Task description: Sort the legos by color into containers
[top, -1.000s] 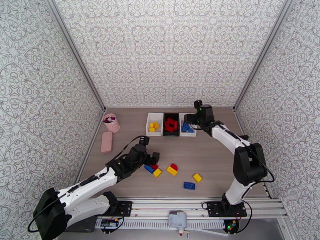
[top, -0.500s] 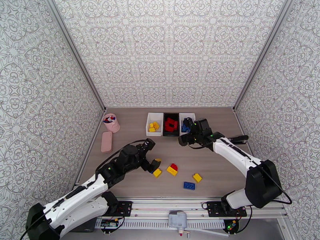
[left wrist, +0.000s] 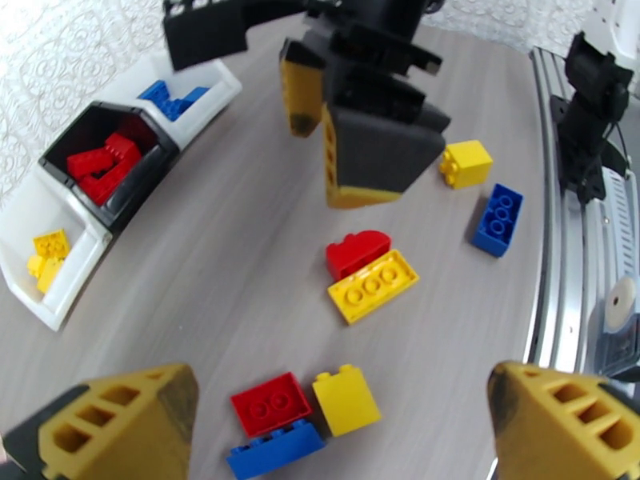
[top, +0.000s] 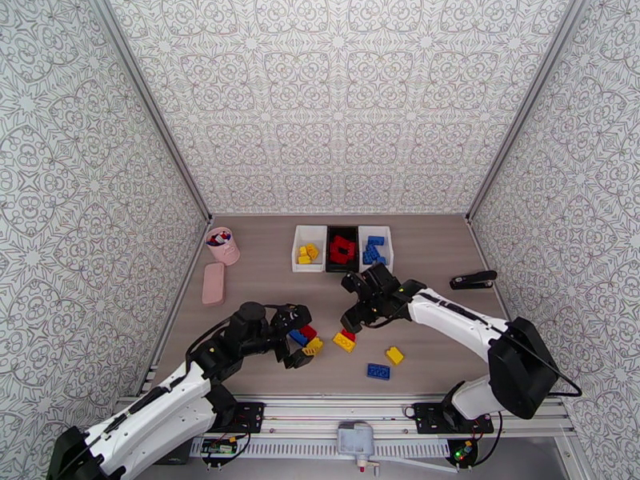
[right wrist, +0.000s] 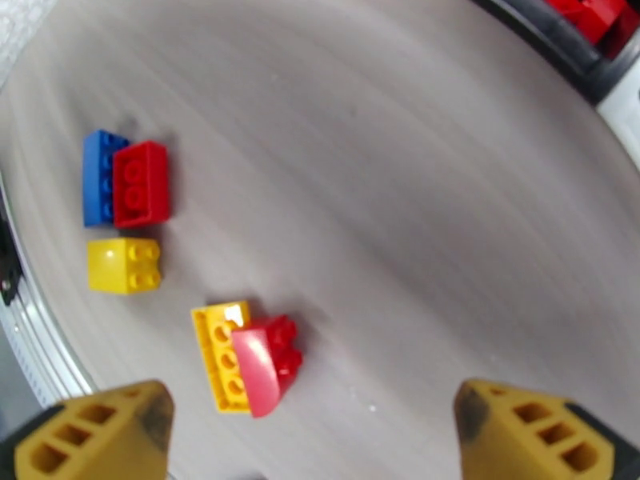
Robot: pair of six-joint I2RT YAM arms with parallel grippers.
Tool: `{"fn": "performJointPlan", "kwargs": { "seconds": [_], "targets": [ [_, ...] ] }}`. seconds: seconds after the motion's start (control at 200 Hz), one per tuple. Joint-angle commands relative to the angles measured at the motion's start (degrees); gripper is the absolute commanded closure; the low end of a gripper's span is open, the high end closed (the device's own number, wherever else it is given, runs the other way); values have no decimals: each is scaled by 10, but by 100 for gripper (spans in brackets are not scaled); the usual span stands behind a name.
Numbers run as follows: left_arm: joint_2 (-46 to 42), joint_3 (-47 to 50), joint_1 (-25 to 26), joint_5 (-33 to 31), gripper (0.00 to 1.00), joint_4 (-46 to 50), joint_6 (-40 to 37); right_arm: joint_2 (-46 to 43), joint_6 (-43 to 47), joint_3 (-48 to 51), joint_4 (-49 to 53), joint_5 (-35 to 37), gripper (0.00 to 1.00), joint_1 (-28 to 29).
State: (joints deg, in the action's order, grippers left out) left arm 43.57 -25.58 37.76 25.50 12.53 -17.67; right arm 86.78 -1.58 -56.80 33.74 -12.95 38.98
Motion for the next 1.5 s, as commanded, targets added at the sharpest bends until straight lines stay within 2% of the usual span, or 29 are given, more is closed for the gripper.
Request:
{"fn": "performJointPlan", "kwargs": {
  "seconds": [0.0,0.16,0.4,0.565,0.595,0.65,0.905,1.29,1.495],
  "targets": [
    [-6,3,-1,30,0,24,-43,29,17,-19,39,-9,5,13],
    [-4,2,-2,31,0,35,-62,65,26,-49,84,-14,10,21],
    [29,-8,-29,80,0,18,-57,111,24,-76,87,-35,14,40],
    [50,-19,-48,111,0,21,-57,141,11,-96,76,-40,25,43],
    [51,-20,-50,115,0,21,-56,148,12,-99,76,-38,29,43],
    [52,-20,-51,116,0,20,-55,160,11,-108,78,-35,36,43],
    [50,-18,-53,101,0,11,-44,189,15,-121,86,-24,49,42],
    [50,-16,-56,99,0,4,-43,176,4,-109,84,-4,77,41],
    [46,-8,-59,80,0,-19,-30,142,-17,-103,65,21,83,36]
  ]
}}
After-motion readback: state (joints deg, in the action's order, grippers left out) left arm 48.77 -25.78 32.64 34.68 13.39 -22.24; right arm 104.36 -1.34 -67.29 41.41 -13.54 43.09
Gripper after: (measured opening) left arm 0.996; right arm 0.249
